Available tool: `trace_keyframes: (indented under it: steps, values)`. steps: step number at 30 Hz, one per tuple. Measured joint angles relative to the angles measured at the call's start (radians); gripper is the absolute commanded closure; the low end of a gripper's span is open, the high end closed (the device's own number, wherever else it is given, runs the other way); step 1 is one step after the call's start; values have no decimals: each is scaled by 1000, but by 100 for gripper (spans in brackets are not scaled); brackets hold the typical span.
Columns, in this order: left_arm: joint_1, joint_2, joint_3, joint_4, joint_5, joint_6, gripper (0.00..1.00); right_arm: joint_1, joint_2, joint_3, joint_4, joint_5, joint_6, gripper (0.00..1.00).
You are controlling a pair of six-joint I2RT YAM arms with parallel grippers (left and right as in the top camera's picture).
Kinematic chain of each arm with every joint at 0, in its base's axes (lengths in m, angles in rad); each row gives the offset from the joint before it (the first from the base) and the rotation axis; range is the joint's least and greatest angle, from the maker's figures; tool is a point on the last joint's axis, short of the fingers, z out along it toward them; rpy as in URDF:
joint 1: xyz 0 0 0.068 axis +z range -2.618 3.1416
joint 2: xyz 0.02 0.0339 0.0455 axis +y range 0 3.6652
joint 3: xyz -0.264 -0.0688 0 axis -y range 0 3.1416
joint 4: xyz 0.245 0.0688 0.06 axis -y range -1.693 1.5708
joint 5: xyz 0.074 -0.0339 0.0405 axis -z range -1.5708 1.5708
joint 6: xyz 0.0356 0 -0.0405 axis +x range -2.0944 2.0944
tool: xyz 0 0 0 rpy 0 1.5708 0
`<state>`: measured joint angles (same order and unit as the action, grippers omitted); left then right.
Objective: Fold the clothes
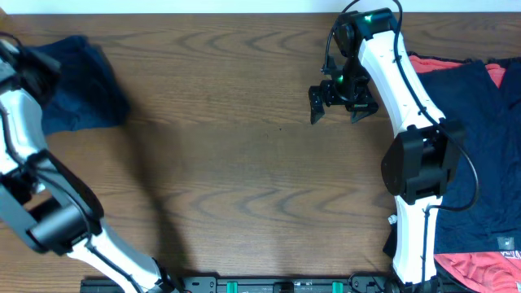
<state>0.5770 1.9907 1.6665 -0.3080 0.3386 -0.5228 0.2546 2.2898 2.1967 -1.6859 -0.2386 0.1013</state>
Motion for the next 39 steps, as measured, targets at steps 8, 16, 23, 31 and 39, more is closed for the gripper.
trace_keyframes:
  steps: [8,16,23,31,39]
  values:
    - [-2,29,4,-116,-98,-11,94,0,0,0,-11,3,0,1]
    - [-1,146,4,-114,-145,-8,94,0,0,0,-12,3,0,1]
    - [0,220,0,-110,-189,-30,94,0,0,0,-12,3,0,1]
    - [10,234,0,-44,-216,-43,94,0,0,0,-12,3,0,1]
    - [10,234,0,88,-219,-50,93,0,0,0,-12,3,0,1]
